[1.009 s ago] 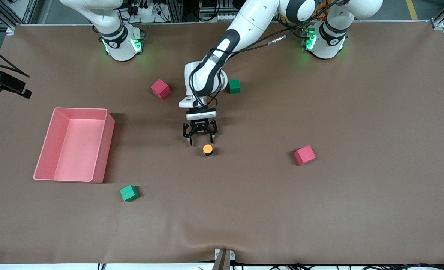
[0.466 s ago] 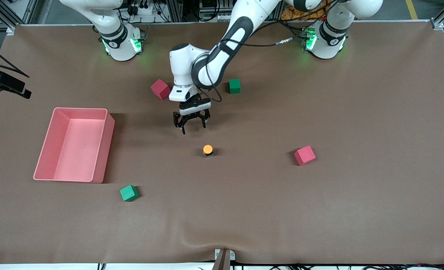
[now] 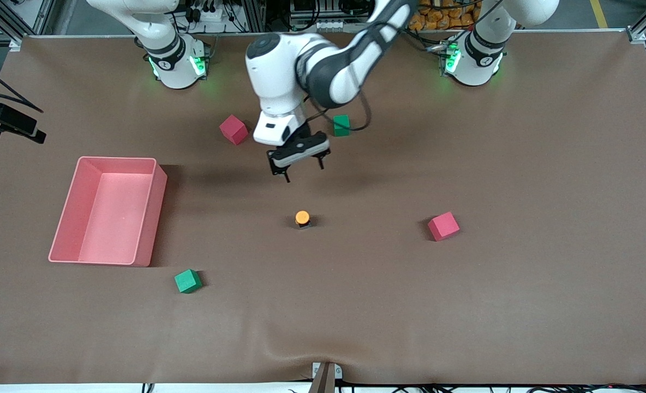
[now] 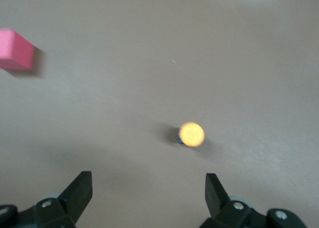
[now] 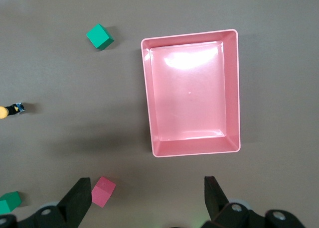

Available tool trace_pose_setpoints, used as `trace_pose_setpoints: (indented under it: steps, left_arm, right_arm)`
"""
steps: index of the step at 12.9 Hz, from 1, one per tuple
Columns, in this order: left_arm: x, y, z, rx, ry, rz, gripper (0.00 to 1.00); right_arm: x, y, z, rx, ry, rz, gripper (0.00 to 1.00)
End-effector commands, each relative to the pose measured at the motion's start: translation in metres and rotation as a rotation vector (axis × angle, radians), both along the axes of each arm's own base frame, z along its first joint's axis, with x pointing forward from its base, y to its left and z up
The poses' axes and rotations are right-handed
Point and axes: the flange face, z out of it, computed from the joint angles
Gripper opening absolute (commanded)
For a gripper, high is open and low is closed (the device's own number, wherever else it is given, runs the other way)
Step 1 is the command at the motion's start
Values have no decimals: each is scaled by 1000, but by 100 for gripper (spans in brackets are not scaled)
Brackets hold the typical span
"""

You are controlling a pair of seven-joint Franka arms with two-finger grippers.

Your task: Place and upright button with both arms

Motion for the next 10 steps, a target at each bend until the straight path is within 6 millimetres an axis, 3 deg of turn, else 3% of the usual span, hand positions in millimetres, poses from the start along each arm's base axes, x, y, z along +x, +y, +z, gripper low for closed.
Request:
trace_pose_setpoints:
  steps: [1,4,6,10]
  left_arm:
    - [24,69,72,-14,111,-62,100]
    - [51,158,147,-16,181,-166,100]
    - [62,214,185,-23,213,-226,100]
    - [79,308,231,-37,215,-218,100]
  right_arm:
    - [-8,0,2,-51,9,12,100]
    - [-19,0,1,-66,68,14,100]
    - [-19,-2,3,-67,66,12,100]
    - [-16,5,7,-72,35,26,100]
